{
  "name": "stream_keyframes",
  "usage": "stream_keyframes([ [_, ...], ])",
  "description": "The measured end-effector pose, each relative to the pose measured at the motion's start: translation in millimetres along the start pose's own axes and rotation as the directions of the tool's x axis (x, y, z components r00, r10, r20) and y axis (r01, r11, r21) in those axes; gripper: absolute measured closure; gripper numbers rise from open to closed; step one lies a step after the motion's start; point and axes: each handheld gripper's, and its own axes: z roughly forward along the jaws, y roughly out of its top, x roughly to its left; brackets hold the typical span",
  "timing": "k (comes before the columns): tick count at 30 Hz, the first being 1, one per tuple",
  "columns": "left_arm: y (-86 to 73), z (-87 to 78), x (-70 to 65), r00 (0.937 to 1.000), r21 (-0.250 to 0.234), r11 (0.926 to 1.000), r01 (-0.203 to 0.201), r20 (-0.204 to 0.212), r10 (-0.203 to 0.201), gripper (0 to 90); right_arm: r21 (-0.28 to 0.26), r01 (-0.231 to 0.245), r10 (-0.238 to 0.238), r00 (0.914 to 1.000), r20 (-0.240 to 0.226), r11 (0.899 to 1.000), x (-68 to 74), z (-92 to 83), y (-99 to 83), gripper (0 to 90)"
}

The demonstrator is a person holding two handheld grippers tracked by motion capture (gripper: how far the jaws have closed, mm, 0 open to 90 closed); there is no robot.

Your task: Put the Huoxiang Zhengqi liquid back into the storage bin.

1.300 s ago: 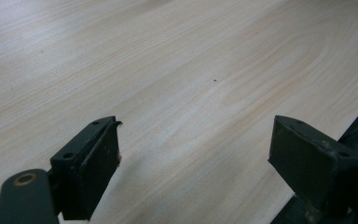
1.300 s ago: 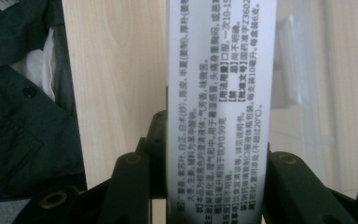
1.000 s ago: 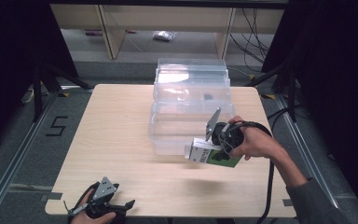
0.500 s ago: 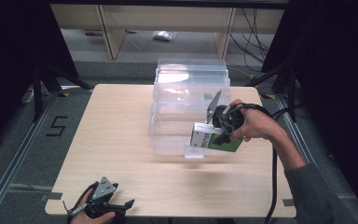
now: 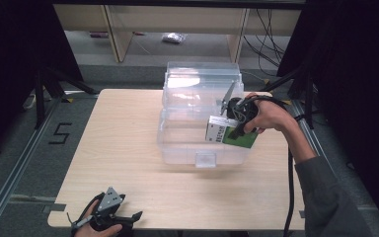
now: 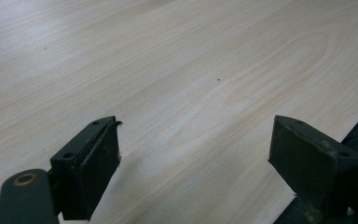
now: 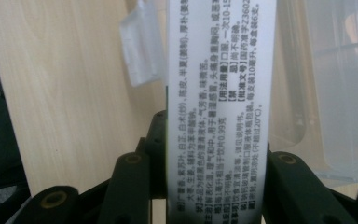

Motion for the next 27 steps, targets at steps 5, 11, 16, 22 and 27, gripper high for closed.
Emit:
stream_keyframes([
  [5,-0.2,-0.7,-0.3,0.9999,0.001,1.0,-0.008,0.013,0.008,15.5,0.026,-0.035,0.035,0.9994,-0.008,0.999,-13.6,10.3,1.0,65.0],
  [11,-0.7,-0.1,-0.4,0.9999,0.0,1.0,-0.003,0.013,0.003,15.5,0.02,-0.018,0.019,0.9997,-0.014,1.0,-28.3,26.5,1.6,65.0],
  [16,-0.7,0.2,0.1,0.9998,0.009,0.9999,-0.012,0.016,0.012,15.5,0.038,-0.054,0.054,0.9984,-0.015,0.998,-30.3,33.2,-0.3,65.0],
  [22,-0.5,0.8,-0.2,0.9998,0.005,1.0,-0.006,0.017,0.006,15.5,0.05,-0.016,0.016,0.9999,0.003,0.999,-35.2,46.2,-1.4,64.9],
  [27,-0.6,0.4,0.0,0.9998,0.009,0.9999,-0.012,0.019,0.011,15.5,0.06,-0.032,0.033,0.9992,-0.02,0.998,-35.5,54.0,-1.5,64.9],
])
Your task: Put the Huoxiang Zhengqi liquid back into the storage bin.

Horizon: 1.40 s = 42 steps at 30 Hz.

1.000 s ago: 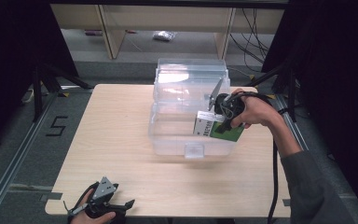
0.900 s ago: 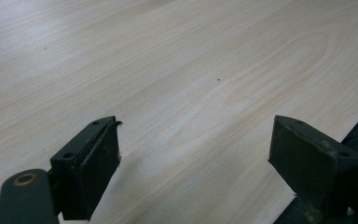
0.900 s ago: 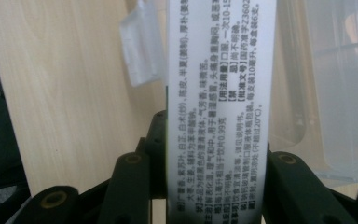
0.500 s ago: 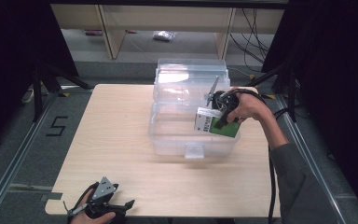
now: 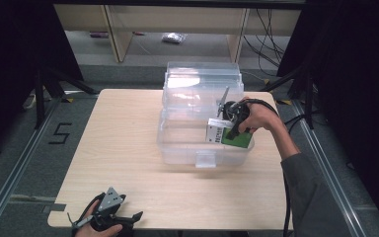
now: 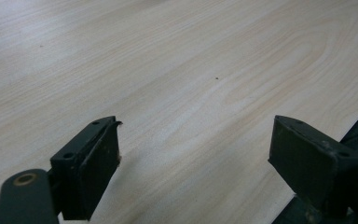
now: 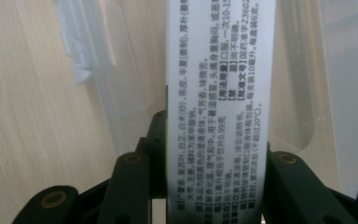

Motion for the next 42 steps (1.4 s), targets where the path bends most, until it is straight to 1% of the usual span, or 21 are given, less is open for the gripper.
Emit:
stream_keyframes([
  [1,0.0,0.0,-0.1,1.0,0.0,1.0,-0.001,0.001,0.001,15.5,-0.002,-0.013,0.013,0.9998,-0.016,1.0,-0.3,2.6,-0.2,64.9],
  [5,-0.4,0.3,-0.3,1.0,-0.002,1.0,-0.001,-0.005,0.001,15.5,0.0,-0.001,0.001,0.9999,-0.017,1.0,-3.5,9.6,-0.6,64.8],
  [7,-0.6,1.2,-0.3,1.0,-0.001,1.0,0.002,-0.002,-0.002,15.5,0.012,-0.022,0.022,0.9997,-0.007,1.0,-4.7,11.6,-1.4,64.8],
  [8,-0.9,2.3,-1.3,1.0,-0.013,0.9999,0.009,0.003,-0.009,15.5,0.009,0.011,-0.011,0.9999,-0.012,1.0,-7.8,14.3,-1.7,64.8],
  [9,-1.0,2.2,-1.3,1.0,-0.013,0.9999,0.008,0.004,-0.008,15.5,0.009,0.011,-0.011,0.9999,-0.012,1.0,-7.8,14.3,-1.7,64.8],
  [11,-0.6,0.9,-0.7,1.0,-0.004,1.0,0.002,-0.003,-0.002,15.5,0.015,-0.033,0.033,0.9993,-0.017,0.999,-5.2,13.6,-1.5,64.8],
  [13,-0.8,0.9,-0.6,1.0,-0.003,1.0,0.002,-0.002,-0.002,15.5,0.019,-0.032,0.033,0.9993,-0.016,0.999,-5.0,13.9,-1.4,64.8],
  [14,-1.1,1.2,-0.5,1.0,-0.004,1.0,0.001,0.0,-0.001,15.5,0.017,-0.006,0.006,0.9998,-0.018,1.0,-6.6,14.5,-1.1,64.8],
  [20,-0.7,1.2,-1.3,1.0,-0.007,0.9999,0.008,-0.001,-0.008,15.5,0.018,-0.024,0.024,0.9996,-0.015,1.0,-4.8,17.2,-3.0,64.9],
  [22,-0.6,0.8,-0.7,1.0,0.001,1.0,0.001,-0.004,-0.001,15.5,0.009,0.006,-0.006,0.9998,-0.021,1.0,-5.3,20.1,-3.5,64.8],
  [28,-0.4,1.1,-0.4,1.0,0.004,1.0,0.001,-0.002,-0.001,15.5,0.01,-0.008,0.009,0.9997,-0.023,1.0,-4.8,25.7,-5.5,64.8],
  [29,-0.7,2.1,-1.5,0.9999,-0.009,0.9999,0.011,-0.001,-0.011,15.5,0.025,0.014,-0.014,0.9994,-0.031,1.0,-5.4,29.0,-5.4,64.8],
  [31,-0.6,1.6,-1.5,1.0,-0.002,1.0,0.008,-0.001,-0.008,15.5,0.035,0.002,-0.001,0.9996,-0.027,0.999,-4.5,29.8,-5.4,64.7],
  [32,-0.8,1.9,-1.4,1.0,-0.01,0.9999,0.009,-0.002,-0.009,15.5,0.027,0.021,-0.02,0.9994,-0.028,0.999,-6.5,31.3,-6.0,64.8],
  [33,-0.4,0.7,-0.5,1.0,0.005,1.0,-0.001,-0.003,0.001,15.5,0.037,-0.017,0.019,0.9993,-0.032,0.999,-4.2,31.8,-5.7,64.7],
  [34,-0.7,1.0,-0.7,1.0,-0.002,1.0,0.0,-0.001,0.0,15.5,0.032,0.018,-0.017,0.9993,-0.033,0.999,-6.6,33.5,-5.3,64.7],
  [35,-0.9,1.3,-0.7,1.0,-0.002,1.0,0.001,-0.002,-0.001,15.5,0.034,0.021,-0.02,0.9993,-0.031,0.999,-6.1,34.9,-5.1,64.7],
  [36,-0.9,1.2,-0.5,1.0,-0.001,1.0,0.001,-0.003,-0.001,15.5,0.042,0.001,0.001,0.9993,-0.038,0.999,-4.5,36.4,-5.1,64.7],
  [38,-0.6,0.8,-0.5,1.0,0.001,1.0,0.001,-0.004,-0.001,15.5,0.037,0.017,-0.015,0.9989,-0.045,0.999,-6.0,40.6,-5.3,64.7],
  [41,-1.0,1.6,-1.2,1.0,-0.006,0.9999,0.008,0.0,-0.008,15.5,0.037,-0.008,0.01,0.9988,-0.047,0.999,-5.9,43.9,-7.4,64.5],
  [42,-1.1,1.9,-1.4,0.9999,-0.011,0.9998,0.015,0.001,-0.015,15.5,0.033,0.0,0.002,0.9986,-0.054,0.999,-6.3,44.9,-7.7,64.4],
])
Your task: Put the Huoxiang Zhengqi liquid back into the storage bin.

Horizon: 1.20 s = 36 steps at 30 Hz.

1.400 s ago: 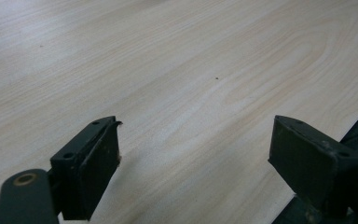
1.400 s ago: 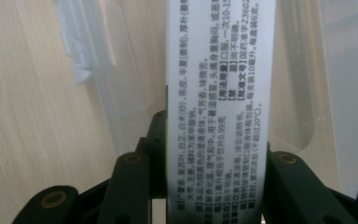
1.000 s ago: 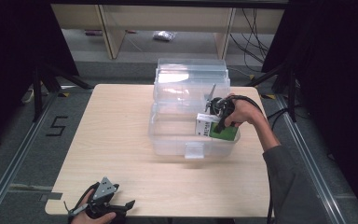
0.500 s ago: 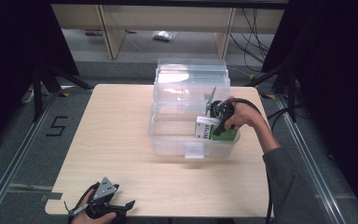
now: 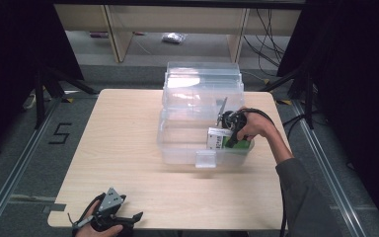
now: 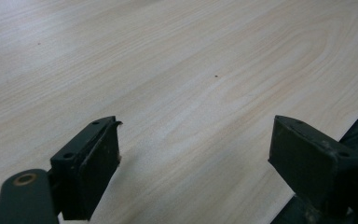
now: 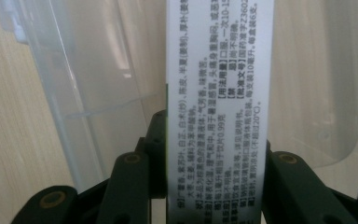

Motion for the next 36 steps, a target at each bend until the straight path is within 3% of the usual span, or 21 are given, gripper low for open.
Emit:
stream_keyframes([
  [5,0.7,-1.3,1.0,0.9997,0.022,0.9995,-0.022,-0.007,0.022,15.5,0.015,0.009,-0.009,0.9999,0.006,1.0,0.8,4.2,0.8,64.0],
  [7,0.7,-0.7,1.4,0.9998,0.016,0.9997,-0.017,-0.013,0.018,15.5,0.017,0.027,-0.027,0.9996,0.004,1.0,0.4,5.8,2.5,63.4],
  [10,0.1,0.2,-0.2,1.0,-0.004,1.0,0.0,-0.002,0.0,15.5,0.014,0.016,-0.016,0.9999,0.0,1.0,1.1,5.2,3.5,61.4],
  [13,0.8,-0.8,0.3,0.9999,0.007,0.9999,-0.01,-0.007,0.01,15.5,-0.018,-0.013,0.013,0.9999,0.003,1.0,2.6,-2.3,3.0,57.5],
  [16,0.8,-0.5,-0.3,0.9999,0.01,0.9999,-0.011,-0.003,0.011,15.5,-0.044,-0.005,0.005,0.9999,-0.009,0.999,4.4,-9.9,0.5,53.6],
  [23,0.8,0.3,0.0,1.0,0.009,0.9999,-0.005,-0.006,0.005,15.5,-0.108,-0.074,0.075,0.9972,0.007,0.991,7.6,-27.8,-10.4,46.5],
  [25,0.8,0.4,0.1,1.0,0.006,1.0,-0.005,-0.007,0.005,15.5,-0.134,-0.089,0.092,0.9956,0.017,0.987,8.7,-32.9,-12.7,42.7],
  [27,0.9,-0.4,0.7,0.9999,0.016,0.9998,-0.012,-0.006,0.012,15.5,-0.157,-0.14,0.148,0.9882,0.04,0.978,12.4,-39.0,-14.5,39.9],
  [28,0.9,-0.5,1.5,0.9999,0.018,0.9997,-0.016,-0.005,0.016,15.5,-0.192,-0.148,0.156,0.9874,0.026,0.97,15.2,-44.5,-17.0,39.9],
  [30,0.9,0.5,0.7,0.9999,0.005,1.0,-0.005,-0.009,0.005,15.5,-0.21,-0.148,0.16,0.9865,0.038,0.966,15.3,-46.9,-18.8,39.4],
  [32,0.9,0.5,0.3,0.9999,0.009,0.9999,-0.005,-0.014,0.005,15.5,-0.233,-0.188,0.204,0.978,0.046,0.954,17.4,-51.1,-22.1,38.0],
  [34,0.9,0.7,0.7,0.9998,0.005,1.0,-0.005,-0.018,0.005,15.5,-0.246,-0.201,0.224,0.9719,0.071,0.948,19.4,-54.0,-23.8,35.1],
  [36,0.9,0.7,1.0,0.9998,0.003,1.0,-0.003,-0.02,0.003,15.5,-0.28,-0.223,0.251,0.9656,0.069,0.934,22.1,-55.3,-25.1,35.1],
])
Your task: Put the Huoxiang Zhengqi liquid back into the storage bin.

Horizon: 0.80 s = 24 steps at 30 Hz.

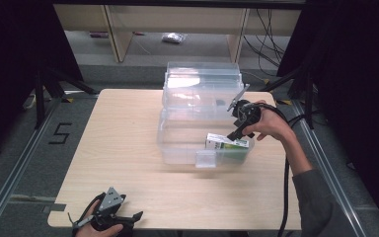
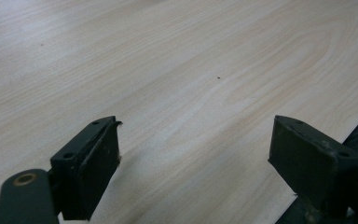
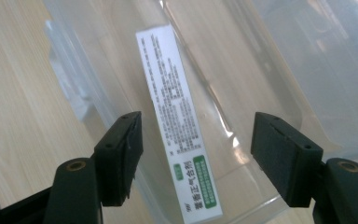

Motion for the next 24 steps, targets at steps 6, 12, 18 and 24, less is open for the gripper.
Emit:
stream_keyframes([
  [6,0.0,-0.1,0.0,1.0,-0.002,1.0,-0.001,0.0,0.001,15.5,-0.037,-0.027,0.027,0.9996,-0.001,0.999,8.3,0.9,-4.7,34.1],
  [12,0.0,-1.1,0.5,1.0,-0.003,1.0,0.002,0.005,-0.002,15.5,-0.073,-0.062,0.062,0.9981,-0.005,0.995,13.1,1.5,-10.3,33.0],
  [18,0.2,-2.1,0.3,1.0,0.003,1.0,0.002,0.004,-0.002,15.5,-0.142,-0.091,0.088,0.9958,-0.022,0.986,18.6,-3.8,-17.0,32.4],
  [24,0.1,-2.9,2.1,1.0,0.007,1.0,-0.006,0.007,0.006,15.5,-0.174,-0.111,0.109,0.9939,-0.02,0.978,26.2,-5.2,-20.7,30.1],
])
